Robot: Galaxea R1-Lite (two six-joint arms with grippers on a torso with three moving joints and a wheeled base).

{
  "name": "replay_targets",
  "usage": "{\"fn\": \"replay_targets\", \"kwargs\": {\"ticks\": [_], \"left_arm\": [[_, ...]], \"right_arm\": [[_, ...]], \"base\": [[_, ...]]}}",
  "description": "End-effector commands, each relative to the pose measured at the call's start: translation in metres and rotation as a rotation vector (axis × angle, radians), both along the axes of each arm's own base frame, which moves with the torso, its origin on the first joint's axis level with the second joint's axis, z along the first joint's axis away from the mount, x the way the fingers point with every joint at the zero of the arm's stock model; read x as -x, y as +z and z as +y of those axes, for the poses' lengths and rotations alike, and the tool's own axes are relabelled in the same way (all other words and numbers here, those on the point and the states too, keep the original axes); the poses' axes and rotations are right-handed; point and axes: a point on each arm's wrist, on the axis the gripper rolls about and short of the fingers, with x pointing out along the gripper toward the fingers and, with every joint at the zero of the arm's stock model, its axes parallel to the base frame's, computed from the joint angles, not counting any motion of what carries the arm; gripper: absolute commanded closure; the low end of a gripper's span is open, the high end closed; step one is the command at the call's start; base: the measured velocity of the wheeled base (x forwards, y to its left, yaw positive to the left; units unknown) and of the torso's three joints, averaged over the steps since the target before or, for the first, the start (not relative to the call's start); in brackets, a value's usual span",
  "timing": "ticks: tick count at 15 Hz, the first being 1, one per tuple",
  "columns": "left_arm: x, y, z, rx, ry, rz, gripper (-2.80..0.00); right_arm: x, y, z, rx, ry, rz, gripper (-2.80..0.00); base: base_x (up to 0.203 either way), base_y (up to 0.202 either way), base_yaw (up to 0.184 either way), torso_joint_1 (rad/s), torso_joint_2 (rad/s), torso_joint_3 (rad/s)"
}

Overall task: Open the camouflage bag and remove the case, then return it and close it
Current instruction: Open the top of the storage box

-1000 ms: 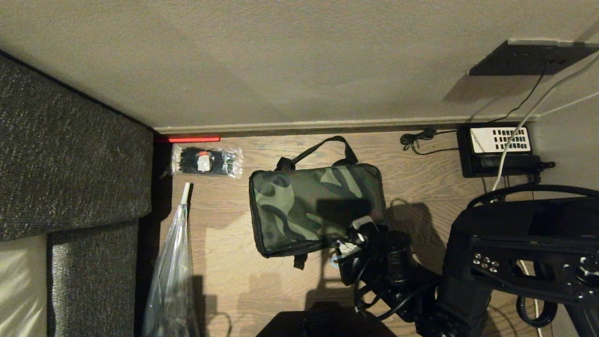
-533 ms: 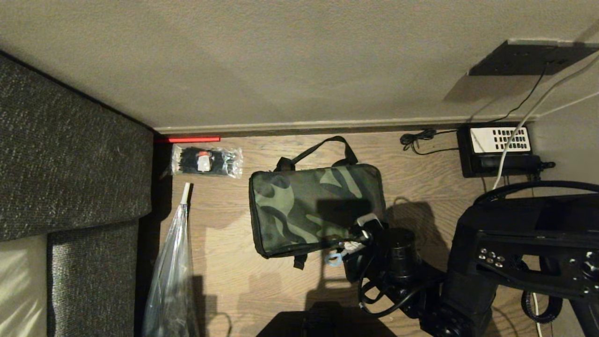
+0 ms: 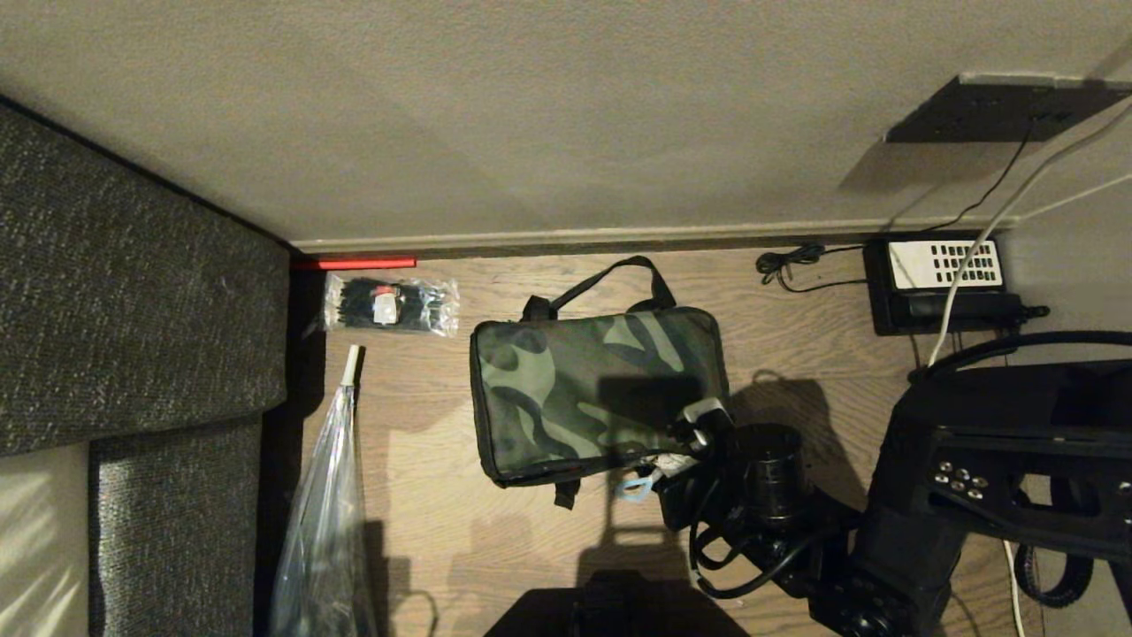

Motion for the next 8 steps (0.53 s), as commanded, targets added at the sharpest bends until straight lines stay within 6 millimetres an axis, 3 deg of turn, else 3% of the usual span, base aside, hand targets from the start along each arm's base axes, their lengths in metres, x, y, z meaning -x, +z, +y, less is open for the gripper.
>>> {"fn": "replay_targets", "kwargs": {"ticks": [1, 8], "left_arm": [[0.0, -0.001, 0.0, 0.001, 0.001, 0.002, 0.0], [0.0, -0.001, 0.0, 0.001, 0.001, 0.001, 0.0]], "right_arm": [[0.004, 0.007, -0.004, -0.002, 0.008, 0.004, 0.0], [0.019, 0.006, -0.014, 0.015, 0.043, 0.049, 0.0]], "base": [[0.0, 0.0, 0.0, 0.0, 0.0, 0.0], [0.0, 0.0, 0.0, 0.0, 0.0, 0.0]]}}
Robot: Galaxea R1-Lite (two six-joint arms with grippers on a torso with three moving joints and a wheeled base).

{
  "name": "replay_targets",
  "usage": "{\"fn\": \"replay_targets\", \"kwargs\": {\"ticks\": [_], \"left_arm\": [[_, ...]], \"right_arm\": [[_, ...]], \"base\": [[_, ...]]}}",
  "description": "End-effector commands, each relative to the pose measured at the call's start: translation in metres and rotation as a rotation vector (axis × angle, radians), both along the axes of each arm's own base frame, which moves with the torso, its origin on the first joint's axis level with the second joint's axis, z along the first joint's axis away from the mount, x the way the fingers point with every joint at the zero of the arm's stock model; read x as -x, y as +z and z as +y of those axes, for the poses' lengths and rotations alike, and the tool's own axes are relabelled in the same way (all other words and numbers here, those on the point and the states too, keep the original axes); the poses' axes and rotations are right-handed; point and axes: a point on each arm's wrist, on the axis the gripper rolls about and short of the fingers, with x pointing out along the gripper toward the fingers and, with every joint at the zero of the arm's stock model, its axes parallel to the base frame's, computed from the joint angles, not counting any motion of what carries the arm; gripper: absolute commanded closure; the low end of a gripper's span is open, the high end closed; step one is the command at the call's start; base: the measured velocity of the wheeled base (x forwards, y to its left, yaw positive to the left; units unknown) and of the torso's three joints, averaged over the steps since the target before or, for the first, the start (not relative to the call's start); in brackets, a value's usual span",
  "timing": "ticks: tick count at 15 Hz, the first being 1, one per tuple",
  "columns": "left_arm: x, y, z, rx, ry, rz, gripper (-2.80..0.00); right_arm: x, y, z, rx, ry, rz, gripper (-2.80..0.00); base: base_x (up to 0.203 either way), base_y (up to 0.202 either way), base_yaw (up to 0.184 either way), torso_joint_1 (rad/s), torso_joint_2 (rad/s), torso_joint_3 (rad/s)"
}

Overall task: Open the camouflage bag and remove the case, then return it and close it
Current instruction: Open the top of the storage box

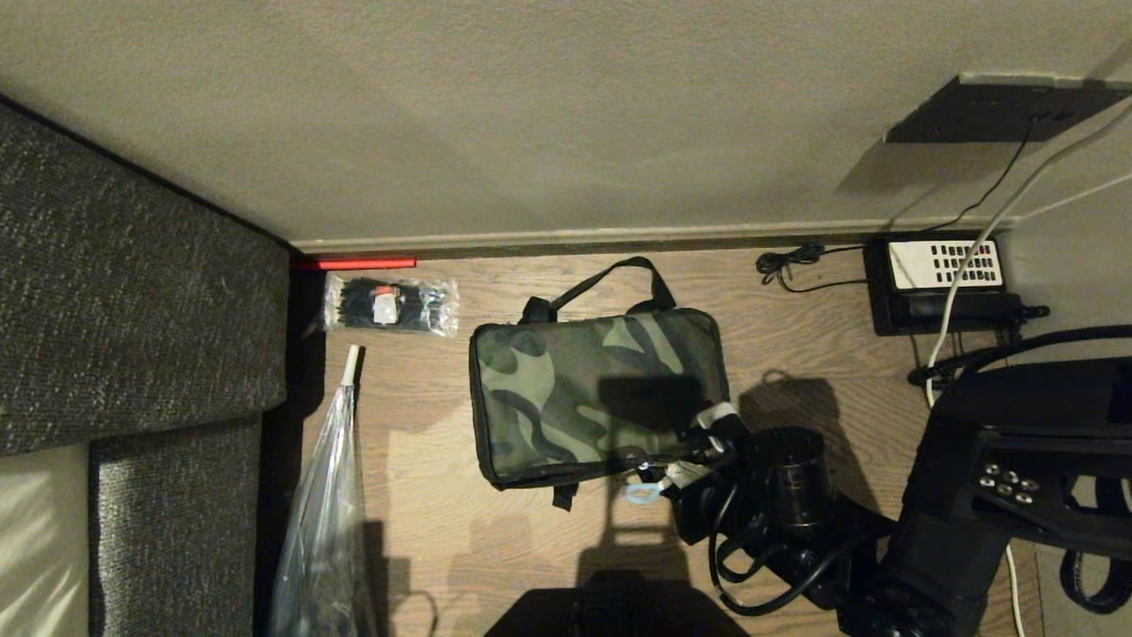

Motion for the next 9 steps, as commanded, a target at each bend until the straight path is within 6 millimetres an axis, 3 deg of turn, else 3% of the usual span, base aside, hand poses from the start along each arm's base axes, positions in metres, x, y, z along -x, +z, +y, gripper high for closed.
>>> {"fn": "replay_targets", "kwargs": {"ticks": [1, 9], "left_arm": [[0.0, -0.001, 0.0, 0.001, 0.001, 0.002, 0.0], [0.0, -0.001, 0.0, 0.001, 0.001, 0.001, 0.0]], "right_arm": [[0.004, 0.002, -0.003, 0.001, 0.001, 0.003, 0.0], [0.015, 0.002, -0.011, 0.019, -0.005, 0.028, 0.0]], "base": [[0.0, 0.0, 0.0, 0.0, 0.0, 0.0], [0.0, 0.0, 0.0, 0.0, 0.0, 0.0]]}}
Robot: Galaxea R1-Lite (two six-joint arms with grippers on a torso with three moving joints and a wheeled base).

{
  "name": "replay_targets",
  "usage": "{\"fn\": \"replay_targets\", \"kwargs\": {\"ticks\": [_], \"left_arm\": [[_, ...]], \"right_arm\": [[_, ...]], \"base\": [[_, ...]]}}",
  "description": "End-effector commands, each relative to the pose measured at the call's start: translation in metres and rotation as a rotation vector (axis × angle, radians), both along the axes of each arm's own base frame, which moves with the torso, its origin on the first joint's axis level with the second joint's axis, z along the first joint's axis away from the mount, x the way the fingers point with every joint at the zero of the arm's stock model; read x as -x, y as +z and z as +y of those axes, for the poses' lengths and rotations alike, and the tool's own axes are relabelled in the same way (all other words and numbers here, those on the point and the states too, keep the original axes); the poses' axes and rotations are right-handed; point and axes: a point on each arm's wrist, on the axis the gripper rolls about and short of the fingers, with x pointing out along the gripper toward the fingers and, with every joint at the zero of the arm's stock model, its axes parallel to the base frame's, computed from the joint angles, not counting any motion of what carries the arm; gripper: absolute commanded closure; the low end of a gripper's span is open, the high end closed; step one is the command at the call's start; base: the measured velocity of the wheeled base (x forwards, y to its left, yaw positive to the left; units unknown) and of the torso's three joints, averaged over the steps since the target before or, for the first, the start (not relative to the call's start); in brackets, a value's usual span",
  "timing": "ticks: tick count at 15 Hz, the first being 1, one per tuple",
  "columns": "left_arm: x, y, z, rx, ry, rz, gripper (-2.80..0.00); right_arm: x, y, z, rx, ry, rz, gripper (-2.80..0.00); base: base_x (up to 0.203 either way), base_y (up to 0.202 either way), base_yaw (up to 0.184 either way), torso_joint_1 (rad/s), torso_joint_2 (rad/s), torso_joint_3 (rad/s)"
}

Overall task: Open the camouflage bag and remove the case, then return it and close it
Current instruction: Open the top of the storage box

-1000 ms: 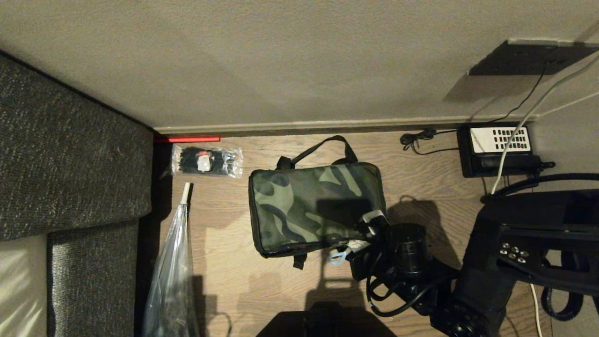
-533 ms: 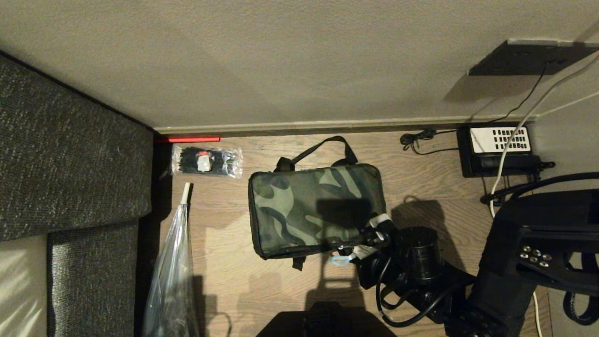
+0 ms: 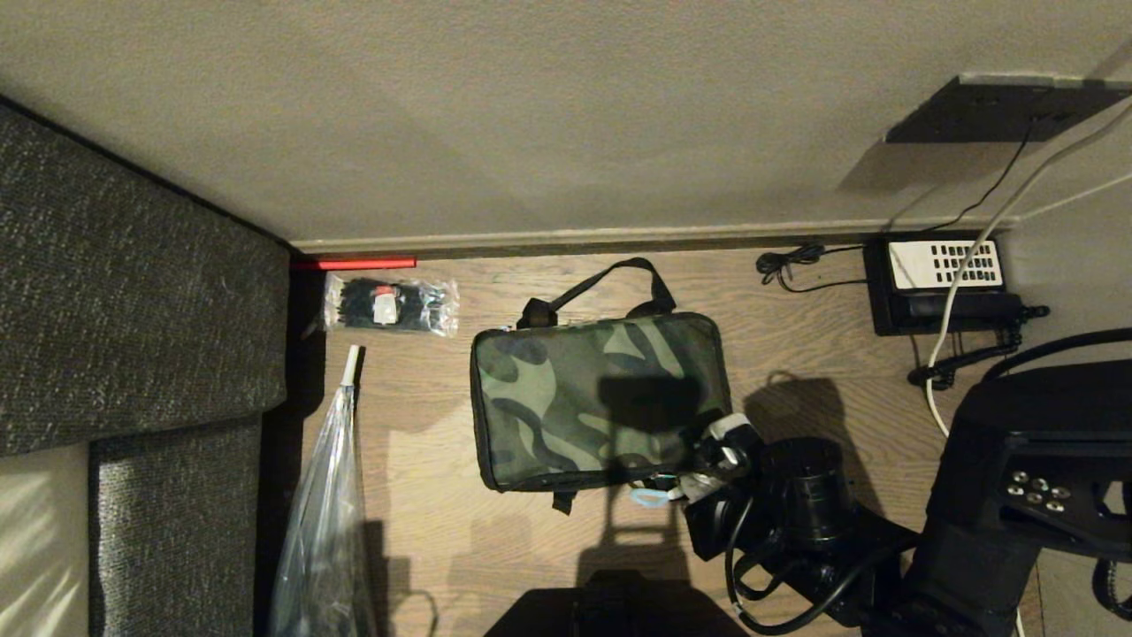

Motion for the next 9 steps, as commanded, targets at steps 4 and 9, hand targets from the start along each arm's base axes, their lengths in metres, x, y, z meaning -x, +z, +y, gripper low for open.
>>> {"fn": "replay_targets", "kwargs": {"ticks": [4, 9], "left_arm": [[-0.0001, -0.0009, 0.0, 0.0, 0.001, 0.001, 0.0], [-0.0001, -0.0009, 0.0, 0.0, 0.001, 0.001, 0.0]], "right_arm": [[0.0053, 0.0025, -0.0044, -0.002, -0.004, 0.004, 0.0], [0.0024, 0.0053, -0.0077, -0.006, -0.013, -0.004, 0.0]], "base": [[0.0, 0.0, 0.0, 0.0, 0.0, 0.0], [0.0, 0.0, 0.0, 0.0, 0.0, 0.0]]}}
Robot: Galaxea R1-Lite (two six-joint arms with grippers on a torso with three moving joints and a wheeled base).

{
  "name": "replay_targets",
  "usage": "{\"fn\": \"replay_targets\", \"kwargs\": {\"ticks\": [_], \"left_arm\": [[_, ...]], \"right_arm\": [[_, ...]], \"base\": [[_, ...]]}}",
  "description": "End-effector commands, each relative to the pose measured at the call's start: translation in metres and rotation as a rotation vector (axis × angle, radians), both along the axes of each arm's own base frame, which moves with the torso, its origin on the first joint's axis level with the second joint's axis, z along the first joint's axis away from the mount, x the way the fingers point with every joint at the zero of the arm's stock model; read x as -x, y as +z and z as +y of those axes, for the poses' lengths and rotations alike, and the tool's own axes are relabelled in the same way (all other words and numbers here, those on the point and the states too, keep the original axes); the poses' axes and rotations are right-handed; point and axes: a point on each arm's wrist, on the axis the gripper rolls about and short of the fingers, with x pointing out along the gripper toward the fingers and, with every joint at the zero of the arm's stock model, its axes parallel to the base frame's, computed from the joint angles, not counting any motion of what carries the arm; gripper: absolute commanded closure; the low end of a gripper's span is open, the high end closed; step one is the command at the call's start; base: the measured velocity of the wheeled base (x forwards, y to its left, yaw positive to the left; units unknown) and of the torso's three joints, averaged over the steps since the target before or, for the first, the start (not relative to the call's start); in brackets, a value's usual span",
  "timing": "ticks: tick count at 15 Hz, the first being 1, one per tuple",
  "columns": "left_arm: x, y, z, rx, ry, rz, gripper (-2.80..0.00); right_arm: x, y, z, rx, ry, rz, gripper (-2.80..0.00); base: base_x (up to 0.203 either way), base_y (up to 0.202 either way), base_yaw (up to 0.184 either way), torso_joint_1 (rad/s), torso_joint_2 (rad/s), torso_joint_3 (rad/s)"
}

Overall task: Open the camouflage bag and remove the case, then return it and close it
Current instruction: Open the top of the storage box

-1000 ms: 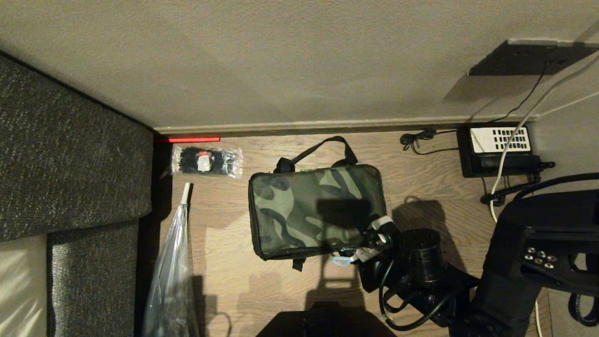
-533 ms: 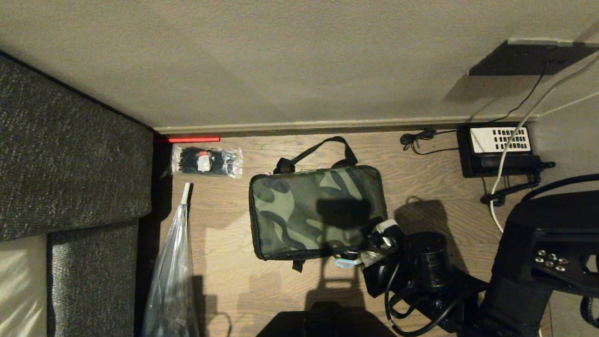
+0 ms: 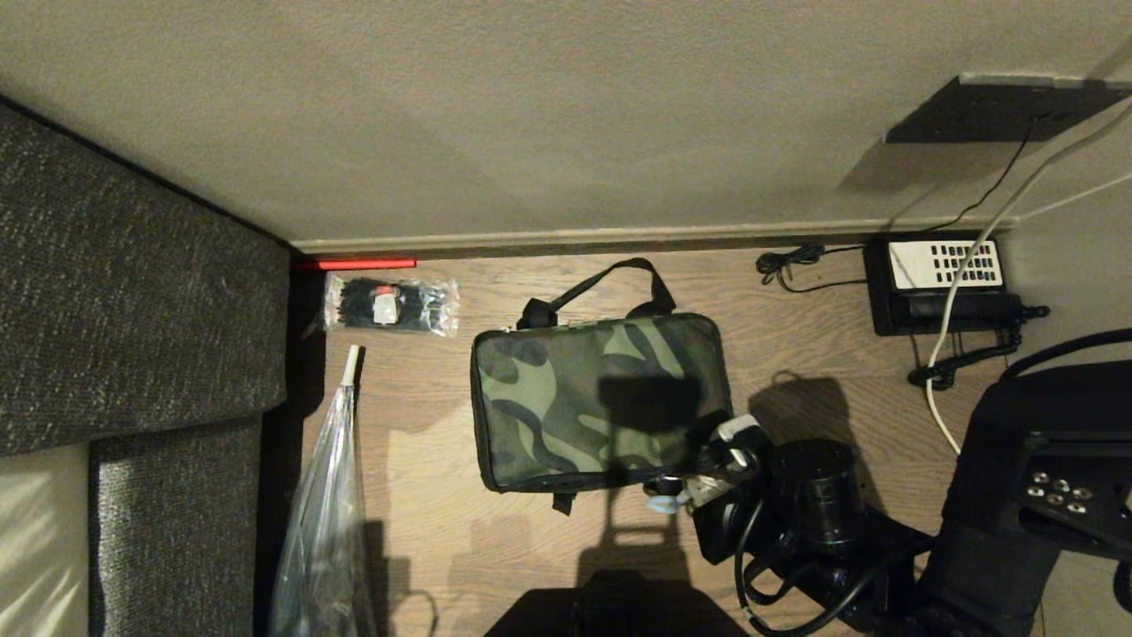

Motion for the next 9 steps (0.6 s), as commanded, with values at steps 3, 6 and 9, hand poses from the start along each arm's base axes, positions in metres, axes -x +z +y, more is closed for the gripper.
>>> {"fn": "replay_targets", "kwargs": {"ticks": [3, 6, 9], "left_arm": [[0.0, -0.001, 0.0, 0.0, 0.001, 0.001, 0.0], [0.0, -0.001, 0.0, 0.0, 0.001, 0.001, 0.0], [0.0, -0.001, 0.0, 0.0, 0.001, 0.001, 0.0]], "right_arm": [[-0.007, 0.006, -0.011, -0.025, -0.014, -0.003, 0.0], [-0.008, 0.008, -0.014, -0.026, -0.018, -0.005, 0.0], [-0.006, 0.009, -0.018, -0.023, -0.022, -0.002, 0.0]], "base": [[0.0, 0.0, 0.0, 0.0, 0.0, 0.0], [0.0, 0.0, 0.0, 0.0, 0.0, 0.0], [0.0, 0.0, 0.0, 0.0, 0.0, 0.0]]}}
